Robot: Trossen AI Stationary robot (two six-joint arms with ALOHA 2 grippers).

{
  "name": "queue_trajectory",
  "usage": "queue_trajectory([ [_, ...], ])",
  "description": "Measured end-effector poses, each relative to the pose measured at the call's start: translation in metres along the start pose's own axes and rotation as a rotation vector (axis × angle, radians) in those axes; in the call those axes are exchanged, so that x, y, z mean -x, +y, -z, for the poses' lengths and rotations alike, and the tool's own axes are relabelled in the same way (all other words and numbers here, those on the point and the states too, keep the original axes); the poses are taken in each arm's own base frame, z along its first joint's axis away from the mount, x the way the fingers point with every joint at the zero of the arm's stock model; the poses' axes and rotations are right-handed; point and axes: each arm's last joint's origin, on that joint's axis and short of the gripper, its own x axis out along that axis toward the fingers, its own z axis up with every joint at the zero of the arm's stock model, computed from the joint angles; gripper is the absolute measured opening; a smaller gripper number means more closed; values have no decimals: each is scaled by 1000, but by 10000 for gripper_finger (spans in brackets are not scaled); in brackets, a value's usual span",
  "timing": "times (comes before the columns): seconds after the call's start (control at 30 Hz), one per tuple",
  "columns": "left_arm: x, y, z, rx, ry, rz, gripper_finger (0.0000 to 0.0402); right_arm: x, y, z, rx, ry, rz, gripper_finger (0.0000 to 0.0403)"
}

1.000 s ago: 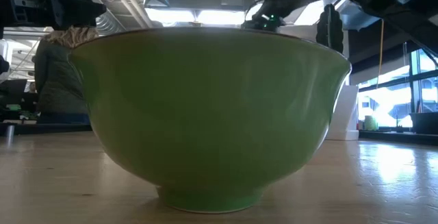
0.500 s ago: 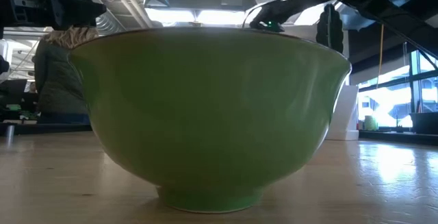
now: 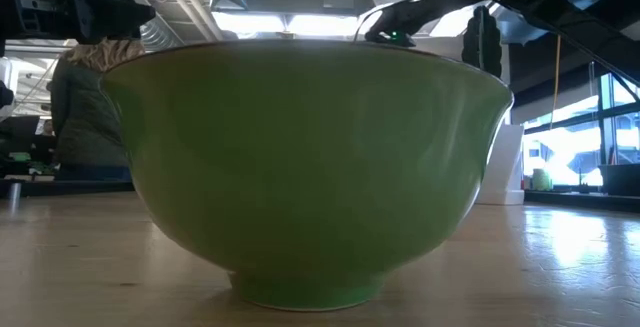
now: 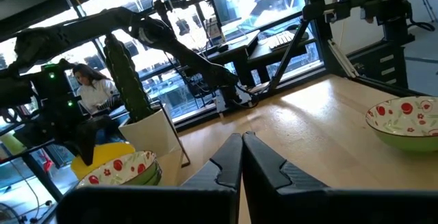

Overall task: Pick & Place Mini bowls
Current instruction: Stack the yellow bowl on the yellow bowl on the shelf, then stack the red patterned bowl on the red patterned bowl on the shelf

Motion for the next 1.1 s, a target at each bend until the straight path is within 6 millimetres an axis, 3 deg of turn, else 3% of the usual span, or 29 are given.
queue_trajectory([
  [0.4, 0, 0, 0, 4, 0, 0, 2, -3, -1, 1, 7, 24, 25, 57],
  [0.7, 0, 0, 0, 1, 0, 0, 8, 24, 1, 7, 3, -11, 58, 58],
  [0.8, 0, 0, 0, 1, 0, 0, 6, 45, 1, 9, -42, -43, 104, 58],
  [0.9, 0, 0, 0, 1, 0, 0, 3, 79, 11, 12, -14, -188, -23, 58],
  [1.1, 0, 0, 0, 11, 1, 0, 3, 168, 68, 21, 252, -666, -287, 37],
])
